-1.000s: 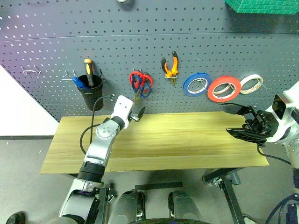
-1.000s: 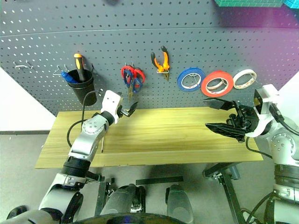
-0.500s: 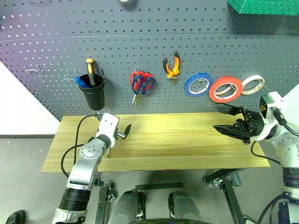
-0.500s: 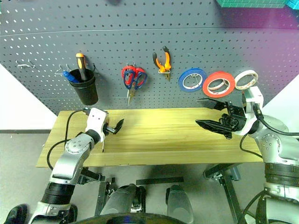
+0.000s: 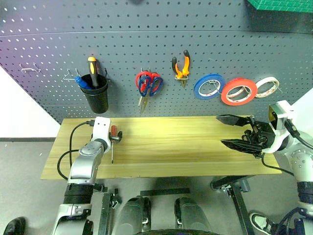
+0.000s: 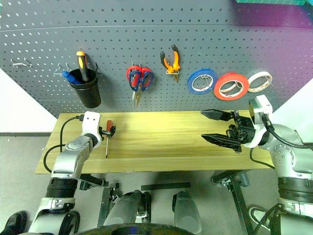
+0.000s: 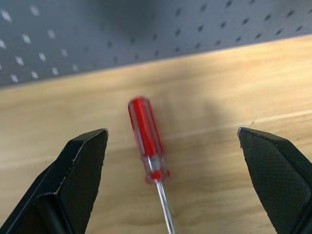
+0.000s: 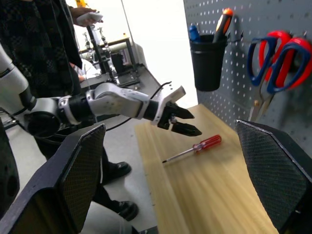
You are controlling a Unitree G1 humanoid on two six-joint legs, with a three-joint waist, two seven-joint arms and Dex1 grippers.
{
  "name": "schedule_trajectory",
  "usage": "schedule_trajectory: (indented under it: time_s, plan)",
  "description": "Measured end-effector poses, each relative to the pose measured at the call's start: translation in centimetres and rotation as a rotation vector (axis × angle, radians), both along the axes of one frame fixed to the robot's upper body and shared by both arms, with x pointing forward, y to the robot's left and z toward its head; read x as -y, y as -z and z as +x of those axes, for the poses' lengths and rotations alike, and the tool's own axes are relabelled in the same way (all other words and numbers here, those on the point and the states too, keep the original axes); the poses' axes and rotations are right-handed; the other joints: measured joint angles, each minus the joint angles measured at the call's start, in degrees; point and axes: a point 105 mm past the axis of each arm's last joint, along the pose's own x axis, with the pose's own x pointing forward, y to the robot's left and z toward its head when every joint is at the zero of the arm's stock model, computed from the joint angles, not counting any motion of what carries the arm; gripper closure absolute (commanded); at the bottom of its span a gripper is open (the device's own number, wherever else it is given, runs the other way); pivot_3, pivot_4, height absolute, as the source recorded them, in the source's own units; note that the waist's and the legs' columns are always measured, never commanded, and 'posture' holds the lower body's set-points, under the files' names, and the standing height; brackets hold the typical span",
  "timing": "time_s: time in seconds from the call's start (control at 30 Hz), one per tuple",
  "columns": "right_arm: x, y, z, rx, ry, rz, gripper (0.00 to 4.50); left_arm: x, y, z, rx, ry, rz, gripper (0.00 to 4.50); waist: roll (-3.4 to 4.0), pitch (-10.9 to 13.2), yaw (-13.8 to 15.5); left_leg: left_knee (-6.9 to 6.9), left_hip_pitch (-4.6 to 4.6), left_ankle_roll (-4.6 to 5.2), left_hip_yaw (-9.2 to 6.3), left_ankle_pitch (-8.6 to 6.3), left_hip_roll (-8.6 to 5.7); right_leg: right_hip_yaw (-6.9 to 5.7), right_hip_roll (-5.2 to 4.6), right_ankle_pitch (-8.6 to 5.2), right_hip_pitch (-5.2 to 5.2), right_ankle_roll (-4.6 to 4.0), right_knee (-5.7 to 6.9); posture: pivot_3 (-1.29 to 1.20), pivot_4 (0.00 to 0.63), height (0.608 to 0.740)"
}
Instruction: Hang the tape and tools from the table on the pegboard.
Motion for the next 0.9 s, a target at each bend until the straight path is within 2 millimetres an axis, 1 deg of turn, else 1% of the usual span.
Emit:
schedule_trajectory:
  time_s: [0.1, 0.2, 0.3, 0.47, 0.57, 0.77, 0.87, 0.9]
  plan:
    - [0.0, 0.1, -0.2, -0.010, 0.001, -0.003, 0.00, 0.1, 0.4, 0.3, -0.039, -0.032, 0.015, 0.02, -0.05, 0.6, -0.1, 0.00, -0.03, 0.01, 0.00, -0.01, 0.00, 0.00, 0.00, 0.02, -0.02, 0.03, -0.02, -0.12, 0.239, 0.740]
    - [-0.1, 0.1, -0.7, -0.020, 0.003, -0.012, 0.00, 0.5, 0.8, 0.7, -0.049, -0.020, 0.023, 0.02, -0.04, 1.4, -0.1, -0.03, -0.05, 0.01, 0.00, -0.01, 0.00, 0.00, -0.02, -0.01, -0.05, -0.02, -0.03, -0.12, 0.256, 0.740]
    - [-0.1, 0.2, -1.1, -0.038, 0.005, -0.012, 0.00, 0.2, 0.9, 1.1, -0.061, -0.039, 0.044, 0.02, -0.15, 2.4, -0.1, -0.03, -0.12, 0.02, 0.00, 0.00, 0.00, 0.00, -0.03, -0.01, -0.13, -0.02, -0.04, -0.13, 0.268, 0.740]
    - [0.1, 0.3, -1.5, -0.050, 0.023, -0.009, 0.00, -1.0, 1.5, 1.5, -0.079, -0.065, 0.082, 0.02, -0.16, 3.4, -0.2, -0.07, -0.18, 0.08, 0.02, -0.02, 0.00, -0.01, -0.04, 0.05, -0.20, 0.09, -0.10, -0.14, 0.267, 0.740]
    - [0.1, 0.3, -1.6, -0.054, 0.025, -0.007, 0.00, -1.4, 1.8, 1.8, -0.085, -0.083, 0.084, 0.02, -0.17, 3.5, -0.2, -0.07, -0.19, 0.08, 0.03, -0.03, 0.00, -0.01, -0.05, 0.05, -0.20, 0.09, -0.12, -0.15, 0.261, 0.740]
    - [0.0, 0.3, -1.7, -0.055, 0.032, -0.011, 0.00, -0.9, 2.0, 2.8, -0.080, -0.072, 0.071, 0.02, -0.26, 3.6, -0.2, -0.08, -0.20, 0.05, 0.03, -0.06, 0.00, -0.01, -0.06, 0.05, -0.21, 0.09, -0.15, -0.16, 0.261, 0.740]
    - [0.1, 0.1, -1.9, -0.053, 0.035, -0.013, 0.00, -0.9, 2.7, 2.9, -0.101, -0.079, 0.071, 0.57, -0.29, 3.8, -0.3, -0.11, -0.21, 0.08, 0.05, -0.06, 0.00, -0.01, -0.06, 0.05, -0.22, 0.10, -0.17, -0.16, 0.265, 0.740]
    - [0.1, 0.1, -1.9, -0.050, 0.037, -0.014, 0.00, -0.9, 3.1, 2.8, -0.112, -0.083, 0.068, 0.87, -0.31, 3.9, -0.4, -0.11, -0.21, 0.08, 0.06, -0.06, 0.00, -0.01, -0.06, 0.05, -0.23, 0.10, -0.17, -0.17, 0.268, 0.740]
